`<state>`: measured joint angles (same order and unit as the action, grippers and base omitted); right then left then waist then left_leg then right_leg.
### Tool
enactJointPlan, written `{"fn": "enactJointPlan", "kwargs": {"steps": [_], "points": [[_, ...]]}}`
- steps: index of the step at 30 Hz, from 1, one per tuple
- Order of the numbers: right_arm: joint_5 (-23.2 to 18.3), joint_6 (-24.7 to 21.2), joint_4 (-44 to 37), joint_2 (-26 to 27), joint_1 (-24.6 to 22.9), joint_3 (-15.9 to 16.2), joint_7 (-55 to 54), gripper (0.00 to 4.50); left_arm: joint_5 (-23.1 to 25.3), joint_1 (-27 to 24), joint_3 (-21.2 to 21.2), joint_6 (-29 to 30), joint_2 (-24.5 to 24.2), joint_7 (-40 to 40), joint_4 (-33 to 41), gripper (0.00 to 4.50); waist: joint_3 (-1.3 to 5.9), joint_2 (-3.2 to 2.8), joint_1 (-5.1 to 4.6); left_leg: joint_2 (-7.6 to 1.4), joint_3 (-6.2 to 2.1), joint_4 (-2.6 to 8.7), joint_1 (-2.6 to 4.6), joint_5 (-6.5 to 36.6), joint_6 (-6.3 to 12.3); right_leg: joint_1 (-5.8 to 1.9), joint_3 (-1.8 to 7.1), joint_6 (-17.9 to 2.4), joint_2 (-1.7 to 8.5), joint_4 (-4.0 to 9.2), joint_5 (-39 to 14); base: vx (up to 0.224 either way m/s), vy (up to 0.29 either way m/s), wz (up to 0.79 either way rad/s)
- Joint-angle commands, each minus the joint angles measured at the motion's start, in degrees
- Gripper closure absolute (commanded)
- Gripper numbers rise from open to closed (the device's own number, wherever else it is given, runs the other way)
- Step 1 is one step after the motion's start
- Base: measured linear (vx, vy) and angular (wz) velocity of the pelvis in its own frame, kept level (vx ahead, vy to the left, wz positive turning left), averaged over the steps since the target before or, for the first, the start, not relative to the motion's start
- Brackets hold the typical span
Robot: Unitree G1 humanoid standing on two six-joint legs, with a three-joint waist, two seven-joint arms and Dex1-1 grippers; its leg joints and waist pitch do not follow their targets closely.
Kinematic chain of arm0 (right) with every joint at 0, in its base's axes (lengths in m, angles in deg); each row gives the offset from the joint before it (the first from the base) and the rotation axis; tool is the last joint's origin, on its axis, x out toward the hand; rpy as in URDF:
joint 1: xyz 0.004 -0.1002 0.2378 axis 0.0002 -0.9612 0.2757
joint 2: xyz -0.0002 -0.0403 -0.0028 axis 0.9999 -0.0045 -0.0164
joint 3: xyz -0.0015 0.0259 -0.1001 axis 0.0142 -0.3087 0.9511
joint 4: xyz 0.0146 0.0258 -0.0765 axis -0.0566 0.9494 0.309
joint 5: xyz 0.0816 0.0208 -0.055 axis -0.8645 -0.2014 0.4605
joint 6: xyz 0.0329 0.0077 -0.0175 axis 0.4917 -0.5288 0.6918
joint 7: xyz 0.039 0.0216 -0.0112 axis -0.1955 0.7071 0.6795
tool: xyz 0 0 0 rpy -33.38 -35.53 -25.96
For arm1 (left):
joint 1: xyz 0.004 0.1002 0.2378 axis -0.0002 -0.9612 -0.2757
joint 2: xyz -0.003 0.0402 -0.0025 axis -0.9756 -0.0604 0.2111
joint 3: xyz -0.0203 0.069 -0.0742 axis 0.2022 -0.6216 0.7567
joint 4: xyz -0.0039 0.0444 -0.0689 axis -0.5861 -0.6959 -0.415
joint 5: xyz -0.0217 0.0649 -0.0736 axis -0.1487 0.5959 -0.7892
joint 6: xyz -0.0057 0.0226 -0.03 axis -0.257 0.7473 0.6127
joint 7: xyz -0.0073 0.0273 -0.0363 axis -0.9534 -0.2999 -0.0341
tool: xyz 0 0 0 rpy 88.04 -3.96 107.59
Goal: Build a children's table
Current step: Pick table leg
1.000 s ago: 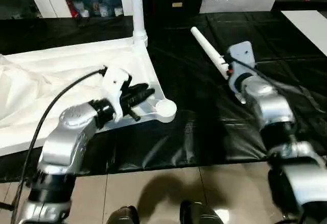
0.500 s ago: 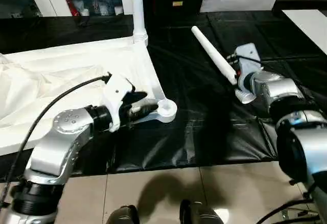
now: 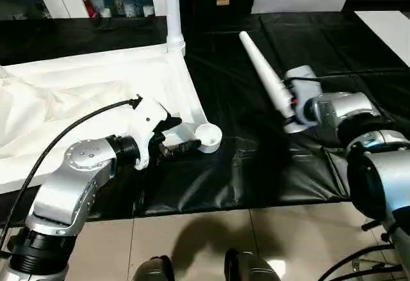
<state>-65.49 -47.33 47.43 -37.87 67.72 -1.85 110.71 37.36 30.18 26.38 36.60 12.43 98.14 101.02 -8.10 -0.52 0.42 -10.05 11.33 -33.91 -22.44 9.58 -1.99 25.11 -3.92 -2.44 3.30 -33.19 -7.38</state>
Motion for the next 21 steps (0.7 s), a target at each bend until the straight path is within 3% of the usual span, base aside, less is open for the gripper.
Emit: {"fn": "enactJointPlan", "kwargs": {"steps": [1,4,8,13,16,17,21], "points": [[0.44,-0.45,-0.17,0.11,0.59,1.50,2.92,0.00,-0.58,-0.41,-0.45,0.29,-0.53,0.04,1.22,0.33,4.16,-0.10,0.36,-3.14,-1.41,3.47,1.28,13.55,3.67,-3.30,2.69,-12.98,4.40,3.36,-20.30,0.000,0.000,0.00],[2.76,-0.40,-0.43,0.76,-0.83,3.28,4.31,0.00,-0.65,-0.05,-0.90,0.20,-0.44,-0.11,0.72,0.06,4.04,-0.36,0.40,-3.18,-1.48,3.51,1.30,14.22,3.34,-3.23,2.69,-13.01,4.47,3.44,-20.92,0.000,0.000,0.00],[1.11,-1.00,-0.46,1.38,-1.70,0.83,-0.80,0.00,-0.28,0.52,-1.48,0.00,-0.14,-0.01,-0.04,0.06,4.01,-0.45,0.46,-3.16,-1.58,3.61,1.57,15.45,2.31,-3.15,2.70,-12.57,4.46,3.63,-22.34,0.000,0.000,0.00],[0.33,-0.82,-0.62,1.85,-2.21,0.22,-1.36,0.54,-0.15,0.95,-1.75,-0.13,0.00,-0.01,-0.38,0.00,4.02,-0.26,0.39,-3.10,-1.57,3.66,1.60,16.09,1.96,-3.17,2.69,-12.05,4.42,3.71,-22.88,0.000,0.000,0.00],[0.24,-0.74,-0.78,2.14,-2.41,-0.13,-1.60,0.59,-0.10,1.11,-1.96,-0.07,-0.02,-0.14,-0.31,0.00,4.13,-0.08,0.31,-3.07,-1.53,3.60,1.53,15.31,2.19,-3.22,2.74,-12.18,4.46,3.63,-22.47,0.000,0.000,0.00],[0.07,-0.81,-0.83,2.16,-2.38,-0.38,-1.90,0.87,-0.16,1.12,-1.99,-0.03,0.01,-0.21,-0.20,0.00,4.12,-0.08,0.23,-3.06,-1.51,3.58,1.45,15.05,2.31,-3.25,2.74,-12.24,4.46,3.61,-22.24,0.000,0.000,0.00],[-0.22,-0.99,-1.37,2.18,-2.48,-0.84,-2.12,1.13,-0.15,0.85,-2.32,-0.18,0.21,-0.40,-0.22,0.00,4.20,-0.19,0.15,-3.05,-1.48,3.52,1.44,14.72,2.52,-3.29,2.72,-12.41,4.45,3.58,-21.89,0.000,0.000,0.00]]}}
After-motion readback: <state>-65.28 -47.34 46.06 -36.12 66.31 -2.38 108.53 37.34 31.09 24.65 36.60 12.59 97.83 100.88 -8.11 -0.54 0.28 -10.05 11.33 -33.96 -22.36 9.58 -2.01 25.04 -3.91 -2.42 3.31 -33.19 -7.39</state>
